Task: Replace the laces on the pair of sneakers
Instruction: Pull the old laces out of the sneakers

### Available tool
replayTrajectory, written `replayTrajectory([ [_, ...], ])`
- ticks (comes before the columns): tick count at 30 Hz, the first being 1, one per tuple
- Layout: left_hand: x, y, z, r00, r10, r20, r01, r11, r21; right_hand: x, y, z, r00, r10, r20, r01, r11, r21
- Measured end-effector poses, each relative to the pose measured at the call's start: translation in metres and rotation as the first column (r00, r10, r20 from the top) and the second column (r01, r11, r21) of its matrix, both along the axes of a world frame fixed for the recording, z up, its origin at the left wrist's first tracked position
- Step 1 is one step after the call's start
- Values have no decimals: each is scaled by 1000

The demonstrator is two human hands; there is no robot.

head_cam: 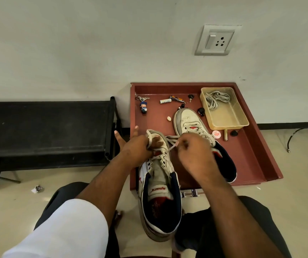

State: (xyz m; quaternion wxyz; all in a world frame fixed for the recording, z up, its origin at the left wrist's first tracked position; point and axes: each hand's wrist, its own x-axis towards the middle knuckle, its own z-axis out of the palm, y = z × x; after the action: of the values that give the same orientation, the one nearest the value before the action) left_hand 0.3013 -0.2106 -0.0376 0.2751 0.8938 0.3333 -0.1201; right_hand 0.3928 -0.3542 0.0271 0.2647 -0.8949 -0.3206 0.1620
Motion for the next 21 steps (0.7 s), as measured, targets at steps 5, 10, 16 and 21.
replayTrajectory([
  [5,1,3,-2,999,-3,-40,3,1000,6,-8,-13,48,942,-186,280,84,937,338],
  [10,-2,1,-2,999,3,34,-2,1000,-30,-7,-4,17,965,191,178,-167,976,-142],
  [16,-2,2,-1,999,-9,33,10,999,-37,2,6,-43,958,275,-78,-285,933,-220],
  [21,1,-6,2,999,24,-33,-22,998,64,-2,4,-26,987,157,-32,-159,982,-102],
])
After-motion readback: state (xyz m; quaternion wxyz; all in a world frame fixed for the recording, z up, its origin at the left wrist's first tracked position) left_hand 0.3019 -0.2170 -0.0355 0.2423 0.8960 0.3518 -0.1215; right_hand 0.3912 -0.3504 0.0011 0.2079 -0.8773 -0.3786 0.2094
